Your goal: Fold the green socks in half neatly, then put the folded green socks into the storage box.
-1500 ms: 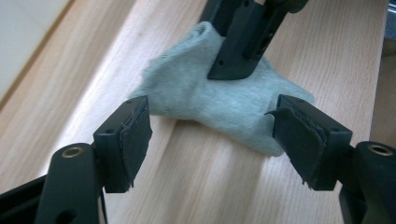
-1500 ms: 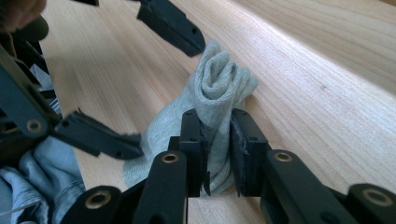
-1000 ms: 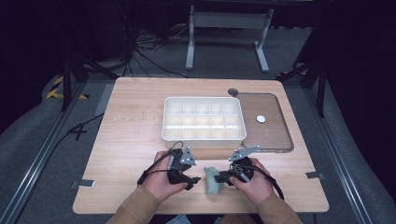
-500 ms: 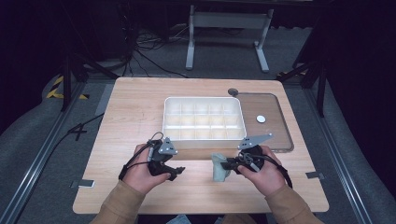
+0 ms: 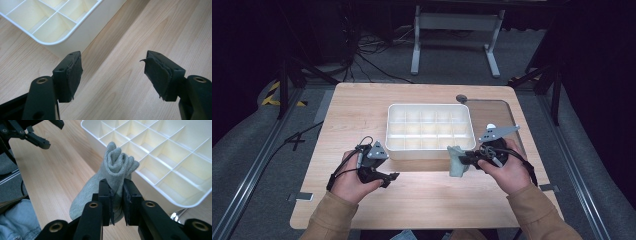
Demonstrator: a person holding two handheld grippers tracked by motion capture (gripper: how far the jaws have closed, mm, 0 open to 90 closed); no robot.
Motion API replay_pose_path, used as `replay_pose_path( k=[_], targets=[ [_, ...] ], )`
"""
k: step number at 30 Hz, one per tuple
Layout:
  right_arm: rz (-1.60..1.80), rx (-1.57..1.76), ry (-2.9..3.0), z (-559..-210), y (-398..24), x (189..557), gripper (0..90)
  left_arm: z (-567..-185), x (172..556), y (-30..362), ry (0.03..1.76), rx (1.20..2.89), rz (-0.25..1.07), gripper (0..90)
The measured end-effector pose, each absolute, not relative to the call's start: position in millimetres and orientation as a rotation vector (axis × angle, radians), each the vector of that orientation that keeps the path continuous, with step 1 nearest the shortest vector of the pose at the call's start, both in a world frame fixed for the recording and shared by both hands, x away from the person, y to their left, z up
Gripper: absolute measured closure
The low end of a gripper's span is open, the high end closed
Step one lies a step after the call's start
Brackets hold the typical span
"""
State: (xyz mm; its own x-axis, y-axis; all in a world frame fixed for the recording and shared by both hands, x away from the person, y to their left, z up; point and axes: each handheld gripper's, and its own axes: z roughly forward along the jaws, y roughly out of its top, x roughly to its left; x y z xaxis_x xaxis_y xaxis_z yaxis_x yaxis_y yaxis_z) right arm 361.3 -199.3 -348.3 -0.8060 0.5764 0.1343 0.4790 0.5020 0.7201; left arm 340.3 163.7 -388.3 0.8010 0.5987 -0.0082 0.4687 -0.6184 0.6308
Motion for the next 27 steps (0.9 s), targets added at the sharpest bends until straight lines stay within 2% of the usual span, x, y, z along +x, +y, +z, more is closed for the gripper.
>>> replay_pose_path(
  k=[27],
  targets=[
    [1.052, 0.85, 2.567, -319, -222, 404, 78.2, -382, 342, 180, 0.822, 2.315, 0.281, 31.3]
  ],
)
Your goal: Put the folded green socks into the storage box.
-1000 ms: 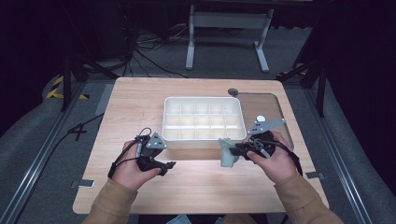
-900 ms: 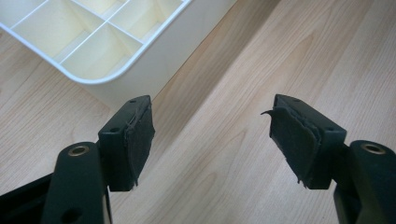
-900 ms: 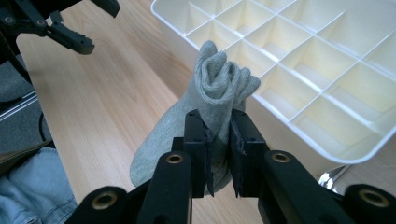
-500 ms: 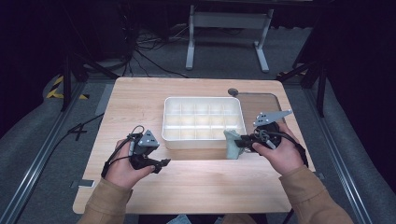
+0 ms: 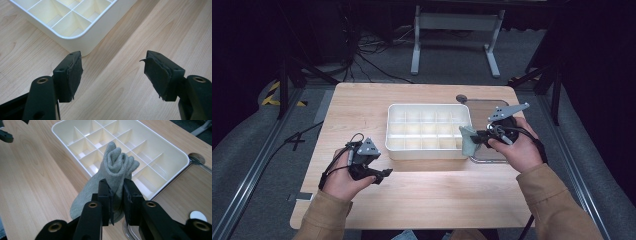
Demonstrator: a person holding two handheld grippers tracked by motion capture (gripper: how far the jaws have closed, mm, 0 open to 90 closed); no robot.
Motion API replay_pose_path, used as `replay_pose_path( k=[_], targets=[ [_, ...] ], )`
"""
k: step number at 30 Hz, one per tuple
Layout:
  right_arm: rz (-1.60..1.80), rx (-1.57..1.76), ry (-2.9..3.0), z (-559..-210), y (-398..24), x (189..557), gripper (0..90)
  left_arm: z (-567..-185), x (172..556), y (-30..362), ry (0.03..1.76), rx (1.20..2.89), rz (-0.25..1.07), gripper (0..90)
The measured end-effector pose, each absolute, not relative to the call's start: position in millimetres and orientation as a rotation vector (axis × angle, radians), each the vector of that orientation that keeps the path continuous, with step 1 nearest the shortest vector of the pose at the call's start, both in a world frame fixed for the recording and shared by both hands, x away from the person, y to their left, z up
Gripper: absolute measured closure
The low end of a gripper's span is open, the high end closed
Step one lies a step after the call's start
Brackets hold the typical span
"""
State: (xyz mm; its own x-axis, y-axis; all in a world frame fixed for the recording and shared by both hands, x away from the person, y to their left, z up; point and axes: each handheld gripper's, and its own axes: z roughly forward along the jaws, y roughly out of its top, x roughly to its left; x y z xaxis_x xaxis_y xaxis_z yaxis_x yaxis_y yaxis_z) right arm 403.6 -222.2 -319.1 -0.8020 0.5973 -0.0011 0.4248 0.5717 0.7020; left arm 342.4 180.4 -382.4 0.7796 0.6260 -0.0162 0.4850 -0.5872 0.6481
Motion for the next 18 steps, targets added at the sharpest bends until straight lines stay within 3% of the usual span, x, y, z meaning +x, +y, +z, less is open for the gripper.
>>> replay_pose_path(
  k=[18],
  targets=[
    [0.96, 0.84, 2.575, -318, -225, 436, 78.2, -382, 341, 184, 0.833, 2.303, 0.286, 31.0]
  ],
)
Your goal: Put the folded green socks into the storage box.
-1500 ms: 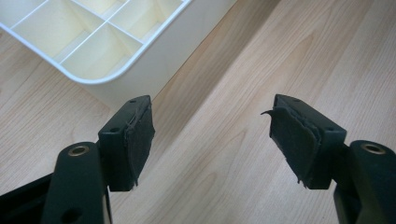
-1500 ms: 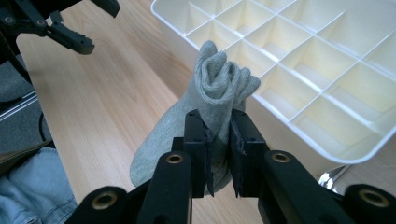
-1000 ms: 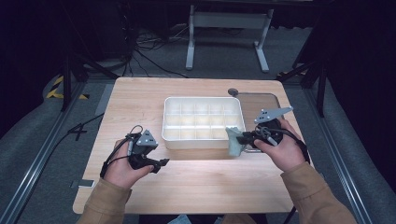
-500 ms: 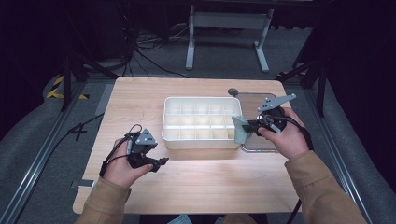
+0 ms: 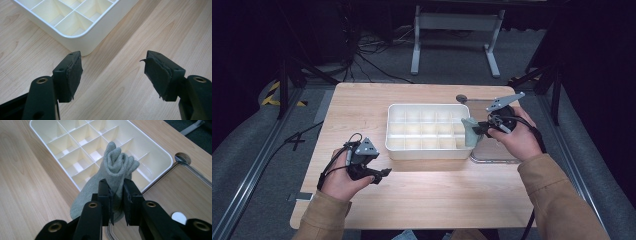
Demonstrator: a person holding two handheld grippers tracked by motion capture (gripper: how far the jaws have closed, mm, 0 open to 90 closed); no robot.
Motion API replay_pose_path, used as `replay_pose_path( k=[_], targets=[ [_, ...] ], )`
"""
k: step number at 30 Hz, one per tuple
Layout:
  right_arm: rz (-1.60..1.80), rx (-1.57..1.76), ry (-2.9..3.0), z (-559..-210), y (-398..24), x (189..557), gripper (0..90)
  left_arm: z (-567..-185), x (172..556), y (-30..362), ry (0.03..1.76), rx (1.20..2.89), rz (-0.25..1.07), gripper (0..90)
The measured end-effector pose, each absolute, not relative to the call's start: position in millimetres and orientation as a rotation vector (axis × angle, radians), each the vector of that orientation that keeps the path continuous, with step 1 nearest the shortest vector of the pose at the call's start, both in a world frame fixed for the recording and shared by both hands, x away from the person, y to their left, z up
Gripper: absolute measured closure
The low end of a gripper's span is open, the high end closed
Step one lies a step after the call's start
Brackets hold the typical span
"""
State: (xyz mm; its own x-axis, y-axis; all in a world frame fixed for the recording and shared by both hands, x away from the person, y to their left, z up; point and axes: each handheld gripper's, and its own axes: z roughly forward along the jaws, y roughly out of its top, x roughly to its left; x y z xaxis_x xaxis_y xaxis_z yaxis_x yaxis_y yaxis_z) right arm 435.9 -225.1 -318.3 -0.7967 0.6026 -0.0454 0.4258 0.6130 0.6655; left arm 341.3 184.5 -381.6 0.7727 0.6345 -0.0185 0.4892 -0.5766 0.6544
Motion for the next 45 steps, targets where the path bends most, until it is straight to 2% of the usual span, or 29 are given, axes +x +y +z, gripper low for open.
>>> replay_pose_path(
  k=[19, 45],
  targets=[
    [0.806, 0.759, 2.621, -341, -207, 475, 77.9, -386, 328, 205, 0.882, 2.277, 0.324, 29.3],
    [0.587, 0.687, 2.722, -389, -186, 474, 78.3, -386, 329, 208, 0.894, 2.282, 0.325, 29.2]
  ],
)
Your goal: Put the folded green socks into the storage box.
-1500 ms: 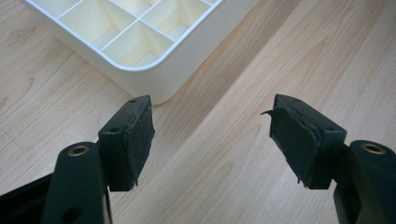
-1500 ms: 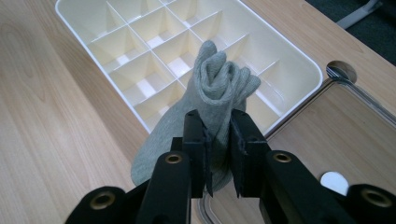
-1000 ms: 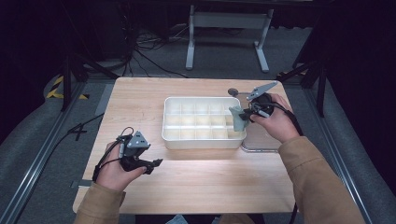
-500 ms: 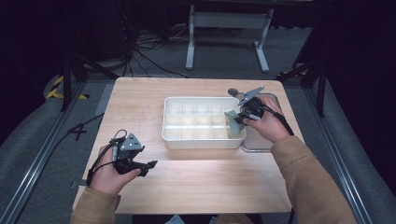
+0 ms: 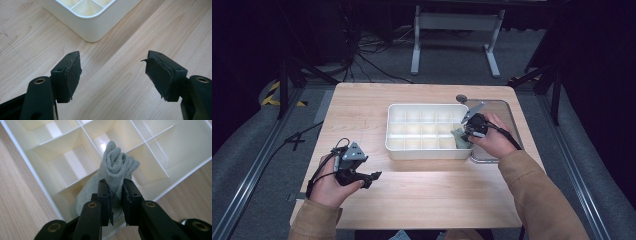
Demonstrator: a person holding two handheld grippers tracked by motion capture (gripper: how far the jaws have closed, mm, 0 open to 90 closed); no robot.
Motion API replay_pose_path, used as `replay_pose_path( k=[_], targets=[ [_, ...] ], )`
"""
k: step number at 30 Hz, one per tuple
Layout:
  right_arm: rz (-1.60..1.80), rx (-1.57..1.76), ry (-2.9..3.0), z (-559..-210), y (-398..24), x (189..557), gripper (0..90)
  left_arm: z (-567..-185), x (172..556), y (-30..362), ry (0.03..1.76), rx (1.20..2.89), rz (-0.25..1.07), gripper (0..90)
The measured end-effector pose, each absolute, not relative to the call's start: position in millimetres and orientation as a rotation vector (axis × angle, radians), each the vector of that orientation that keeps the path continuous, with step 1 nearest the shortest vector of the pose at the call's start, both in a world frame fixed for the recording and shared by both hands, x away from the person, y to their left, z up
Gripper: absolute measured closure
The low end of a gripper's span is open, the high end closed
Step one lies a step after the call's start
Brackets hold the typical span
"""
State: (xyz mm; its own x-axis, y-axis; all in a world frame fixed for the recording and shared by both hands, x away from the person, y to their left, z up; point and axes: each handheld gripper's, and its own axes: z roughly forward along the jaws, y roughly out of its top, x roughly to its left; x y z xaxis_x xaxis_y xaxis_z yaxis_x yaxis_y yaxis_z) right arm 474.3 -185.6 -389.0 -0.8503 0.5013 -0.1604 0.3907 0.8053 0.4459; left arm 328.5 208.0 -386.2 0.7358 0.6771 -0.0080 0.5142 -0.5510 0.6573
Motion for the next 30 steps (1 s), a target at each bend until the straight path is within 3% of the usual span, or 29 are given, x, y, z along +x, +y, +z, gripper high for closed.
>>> replay_pose_path(
  k=[23, 27, 30],
  targets=[
    [0.485, 0.785, 2.817, -405, -182, 475, 78.4, -388, 330, 204, 0.877, 2.299, 0.315, 29.1],
    [0.519, 0.795, 2.816, -401, -184, 474, 74.5, -388, 331, 204, 0.877, 2.292, 0.31, 29.1],
    [0.545, 0.808, 2.835, -396, -186, 473, 66.8, -387, 332, 204, 0.875, 2.291, 0.318, 29.0]
  ],
)
